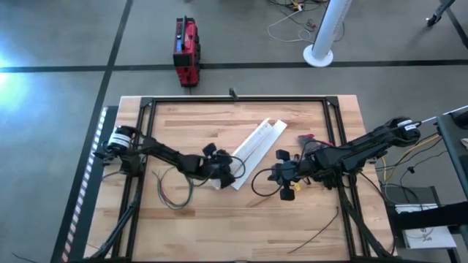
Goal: Ziptie cables
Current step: Move the white cable duct to the top of the table
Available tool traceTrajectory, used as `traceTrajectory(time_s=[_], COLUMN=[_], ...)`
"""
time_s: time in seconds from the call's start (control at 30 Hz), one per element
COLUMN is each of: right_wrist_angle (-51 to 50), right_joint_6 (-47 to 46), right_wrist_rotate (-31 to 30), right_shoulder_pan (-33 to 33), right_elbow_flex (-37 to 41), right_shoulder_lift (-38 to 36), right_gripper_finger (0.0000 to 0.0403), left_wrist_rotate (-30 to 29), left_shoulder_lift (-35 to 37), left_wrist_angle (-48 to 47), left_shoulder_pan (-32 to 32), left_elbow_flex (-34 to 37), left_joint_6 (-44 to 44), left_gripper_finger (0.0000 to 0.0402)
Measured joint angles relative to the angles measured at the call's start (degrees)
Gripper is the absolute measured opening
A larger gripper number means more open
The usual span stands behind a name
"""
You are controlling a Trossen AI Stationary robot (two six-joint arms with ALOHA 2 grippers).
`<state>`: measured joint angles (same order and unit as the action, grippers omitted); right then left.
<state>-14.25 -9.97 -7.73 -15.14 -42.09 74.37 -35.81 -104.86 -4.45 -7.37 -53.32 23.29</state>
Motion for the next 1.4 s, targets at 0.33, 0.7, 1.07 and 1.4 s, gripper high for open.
traceTrajectory(time_s=[0.33,0.7,1.07,1.4], right_wrist_angle=[0.01,-0.03,-0.17,-5.58], right_joint_6=[0.63,4.23,4.65,7.3], right_wrist_rotate=[0.05,0.2,0.11,-2.35], right_shoulder_pan=[0.0,0.0,0.41,0.26], right_elbow_flex=[-0.02,0.2,-0.25,-3.27], right_shoulder_lift=[0.0,0.0,0.0,-0.19], right_gripper_finger=[0.0,0.0,0.0,0.0], left_wrist_rotate=[12.75,30.79,22.05,30.77], left_shoulder_lift=[0.74,0.63,8.27,17.53], left_wrist_angle=[-2.56,-2.63,-5.86,-3.82], left_shoulder_pan=[16.83,33.96,32.4,17.66], left_elbow_flex=[-3.66,-3.91,-10.3,-8.22], left_joint_6=[-26.39,-39.2,-37.1,-17.59], left_gripper_finger=[0.0016,0.0044,0.0221,0.0258])
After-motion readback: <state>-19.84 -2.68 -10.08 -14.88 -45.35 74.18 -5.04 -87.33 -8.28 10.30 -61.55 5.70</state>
